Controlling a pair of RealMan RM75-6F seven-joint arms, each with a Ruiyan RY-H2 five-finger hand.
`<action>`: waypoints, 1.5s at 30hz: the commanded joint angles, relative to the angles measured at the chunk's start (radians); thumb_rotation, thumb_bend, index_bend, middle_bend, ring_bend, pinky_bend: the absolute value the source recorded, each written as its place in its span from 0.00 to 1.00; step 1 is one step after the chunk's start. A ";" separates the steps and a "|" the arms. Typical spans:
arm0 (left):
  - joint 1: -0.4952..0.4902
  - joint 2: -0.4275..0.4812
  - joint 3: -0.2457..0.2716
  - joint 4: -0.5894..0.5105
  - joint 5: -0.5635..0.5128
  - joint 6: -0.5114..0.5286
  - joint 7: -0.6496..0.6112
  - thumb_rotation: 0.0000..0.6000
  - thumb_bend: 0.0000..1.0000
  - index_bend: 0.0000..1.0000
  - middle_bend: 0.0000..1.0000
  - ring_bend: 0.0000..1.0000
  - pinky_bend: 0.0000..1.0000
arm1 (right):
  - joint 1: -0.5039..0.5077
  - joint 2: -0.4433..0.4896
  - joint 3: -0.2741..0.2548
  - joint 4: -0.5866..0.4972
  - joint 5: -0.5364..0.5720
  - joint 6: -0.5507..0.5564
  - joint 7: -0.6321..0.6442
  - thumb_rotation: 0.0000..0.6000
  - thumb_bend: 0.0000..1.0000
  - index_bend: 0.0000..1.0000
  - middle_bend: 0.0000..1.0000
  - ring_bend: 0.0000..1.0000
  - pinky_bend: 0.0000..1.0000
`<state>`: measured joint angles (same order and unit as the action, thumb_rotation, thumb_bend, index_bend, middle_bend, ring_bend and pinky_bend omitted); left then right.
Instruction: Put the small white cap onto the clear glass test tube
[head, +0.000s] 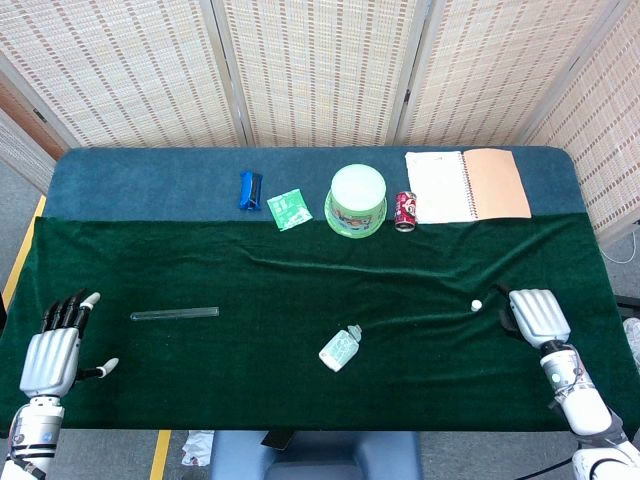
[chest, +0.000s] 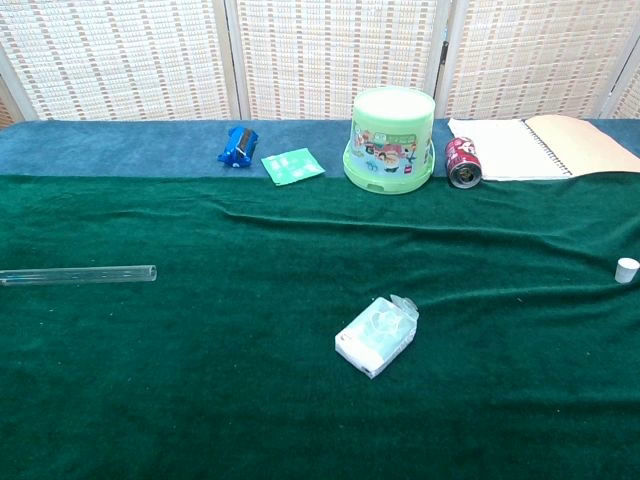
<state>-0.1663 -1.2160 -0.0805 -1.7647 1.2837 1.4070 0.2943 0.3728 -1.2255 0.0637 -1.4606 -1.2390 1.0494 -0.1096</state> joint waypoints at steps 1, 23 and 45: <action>0.001 0.000 0.002 -0.001 -0.001 0.000 0.003 1.00 0.10 0.13 0.07 0.06 0.00 | 0.019 -0.003 0.020 -0.004 0.036 -0.023 -0.041 1.00 0.31 0.30 0.87 1.00 0.99; 0.006 0.012 0.006 -0.024 -0.024 -0.008 0.027 1.00 0.10 0.13 0.07 0.06 0.00 | 0.163 -0.088 0.013 0.155 0.102 -0.261 -0.130 1.00 0.30 0.42 0.90 1.00 1.00; 0.006 0.015 0.012 -0.026 -0.037 -0.022 0.026 1.00 0.10 0.12 0.07 0.06 0.00 | 0.208 -0.109 -0.004 0.195 0.144 -0.325 -0.154 1.00 0.42 0.44 0.91 1.00 1.00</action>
<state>-0.1608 -1.2015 -0.0690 -1.7902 1.2468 1.3850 0.3205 0.5807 -1.3338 0.0599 -1.2657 -1.0948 0.7246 -0.2629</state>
